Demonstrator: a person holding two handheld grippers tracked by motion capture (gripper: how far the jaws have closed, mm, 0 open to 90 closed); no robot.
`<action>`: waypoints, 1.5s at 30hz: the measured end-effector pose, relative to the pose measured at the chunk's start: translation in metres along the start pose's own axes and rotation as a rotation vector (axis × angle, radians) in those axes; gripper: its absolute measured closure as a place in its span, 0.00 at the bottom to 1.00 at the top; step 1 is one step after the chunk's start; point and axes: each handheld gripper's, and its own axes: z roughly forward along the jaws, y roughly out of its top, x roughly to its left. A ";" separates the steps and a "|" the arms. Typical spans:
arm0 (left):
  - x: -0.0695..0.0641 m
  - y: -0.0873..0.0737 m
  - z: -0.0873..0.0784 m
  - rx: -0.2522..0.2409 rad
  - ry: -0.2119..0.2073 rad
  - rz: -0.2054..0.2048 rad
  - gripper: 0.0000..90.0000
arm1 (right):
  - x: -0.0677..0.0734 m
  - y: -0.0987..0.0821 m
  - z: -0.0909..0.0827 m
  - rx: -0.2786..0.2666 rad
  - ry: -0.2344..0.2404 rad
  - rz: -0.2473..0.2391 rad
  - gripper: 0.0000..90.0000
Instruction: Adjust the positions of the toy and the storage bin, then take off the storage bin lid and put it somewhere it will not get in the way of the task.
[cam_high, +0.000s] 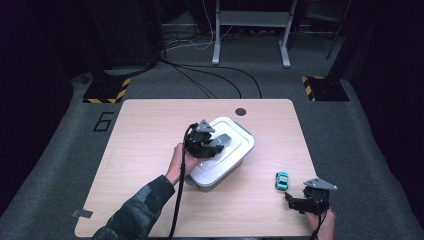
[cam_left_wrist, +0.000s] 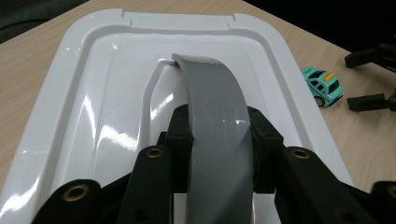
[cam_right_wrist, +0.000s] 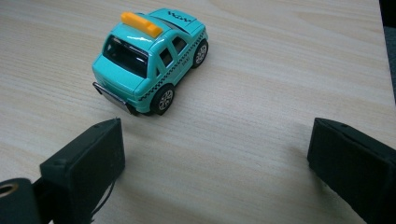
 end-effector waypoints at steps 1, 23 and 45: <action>0.000 0.000 0.000 0.000 0.000 0.000 0.75 | 0.000 0.000 0.000 0.000 0.000 0.000 0.04; -0.006 0.002 0.004 -0.006 -0.044 -0.032 0.75 | 0.000 0.000 0.000 0.000 0.000 -0.002 0.04; -0.011 0.003 0.001 -0.007 0.031 0.013 0.75 | 0.000 0.000 0.000 0.000 -0.004 -0.001 0.04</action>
